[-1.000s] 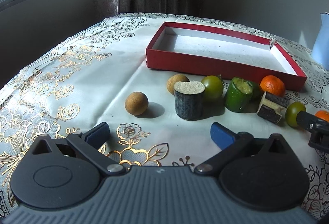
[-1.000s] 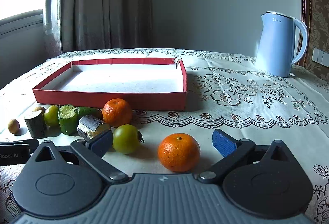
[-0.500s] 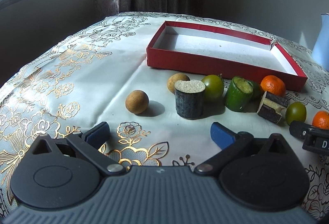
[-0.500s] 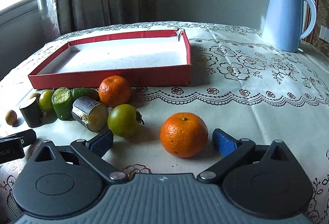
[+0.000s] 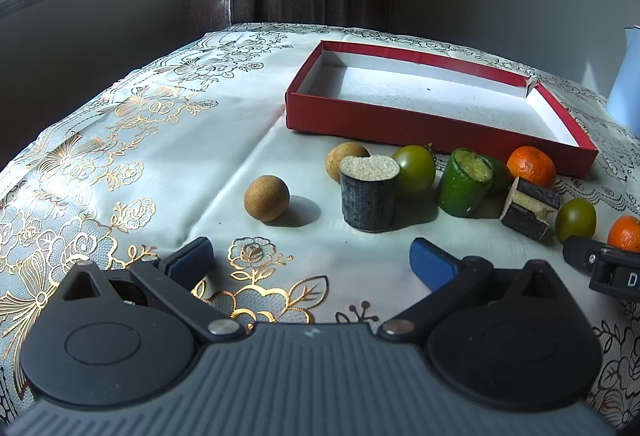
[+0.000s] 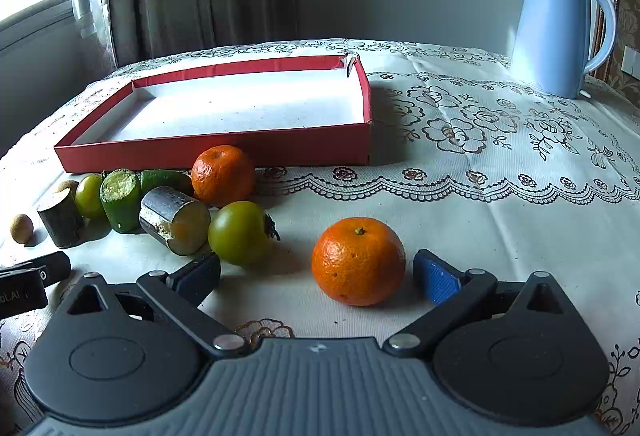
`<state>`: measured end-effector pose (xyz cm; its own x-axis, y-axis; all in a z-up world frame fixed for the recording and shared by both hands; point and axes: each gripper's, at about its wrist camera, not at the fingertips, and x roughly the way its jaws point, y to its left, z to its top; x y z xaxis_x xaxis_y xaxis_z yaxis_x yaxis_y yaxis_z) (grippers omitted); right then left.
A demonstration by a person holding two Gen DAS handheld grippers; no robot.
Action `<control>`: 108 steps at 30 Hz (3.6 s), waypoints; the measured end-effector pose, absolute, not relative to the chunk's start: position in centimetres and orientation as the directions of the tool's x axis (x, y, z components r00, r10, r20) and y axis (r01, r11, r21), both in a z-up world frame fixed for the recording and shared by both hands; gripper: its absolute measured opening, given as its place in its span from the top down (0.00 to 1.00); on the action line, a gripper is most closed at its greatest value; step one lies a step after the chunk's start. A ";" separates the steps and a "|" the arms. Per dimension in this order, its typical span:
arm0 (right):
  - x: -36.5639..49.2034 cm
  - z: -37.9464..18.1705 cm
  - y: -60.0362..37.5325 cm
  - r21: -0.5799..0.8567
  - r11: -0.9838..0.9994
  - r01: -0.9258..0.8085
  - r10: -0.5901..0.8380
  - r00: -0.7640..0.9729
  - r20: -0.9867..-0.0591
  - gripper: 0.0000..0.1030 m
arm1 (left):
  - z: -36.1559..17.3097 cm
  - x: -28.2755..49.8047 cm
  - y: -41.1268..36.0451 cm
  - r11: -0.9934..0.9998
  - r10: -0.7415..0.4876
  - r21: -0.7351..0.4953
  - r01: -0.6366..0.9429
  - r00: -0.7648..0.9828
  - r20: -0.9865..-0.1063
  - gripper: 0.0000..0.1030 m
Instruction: Organize fruits
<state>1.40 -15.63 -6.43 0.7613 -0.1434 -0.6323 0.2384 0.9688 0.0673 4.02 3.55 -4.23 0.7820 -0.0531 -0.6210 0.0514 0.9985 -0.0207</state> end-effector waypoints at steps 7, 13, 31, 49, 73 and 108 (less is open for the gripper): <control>1.4 -6.5 -15.6 0.066 0.969 0.239 -0.144 0.762 -0.632 0.00 | -4.2 4.0 3.6 0.998 -0.054 -0.021 0.052 0.782 -0.621 0.00; 1.4 -6.4 -15.6 0.067 0.969 0.238 -0.144 0.762 -0.632 0.00 | -4.3 4.0 3.5 0.998 -0.053 -0.021 0.051 0.782 -0.621 0.00; 0.4 -6.0 -16.5 0.097 0.986 0.134 -0.048 0.789 -0.612 0.00 | -4.3 4.0 3.6 0.998 -0.054 -0.021 0.052 0.783 -0.620 0.00; -2.1 -4.2 -18.4 0.042 0.997 0.070 -0.041 0.875 -0.483 0.03 | -4.3 4.0 3.6 0.998 -0.055 -0.022 0.052 0.783 -0.620 0.00; -1.6 -5.7 -19.0 0.026 1.000 0.008 0.008 0.843 -0.538 0.51 | -4.3 4.0 3.6 0.998 -0.055 -0.023 0.053 0.783 -0.619 0.00; 10.6 -2.8 -20.0 0.039 0.996 0.079 -0.049 0.868 -0.494 0.59 | -4.4 4.0 3.7 0.998 -0.056 -0.023 0.053 0.784 -0.619 0.00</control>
<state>10.64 -20.04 -2.77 0.8680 -0.0494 -0.4941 0.0790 0.9961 0.0391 4.00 3.70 -4.36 0.7836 -0.0561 -0.6187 0.0533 0.9983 -0.0231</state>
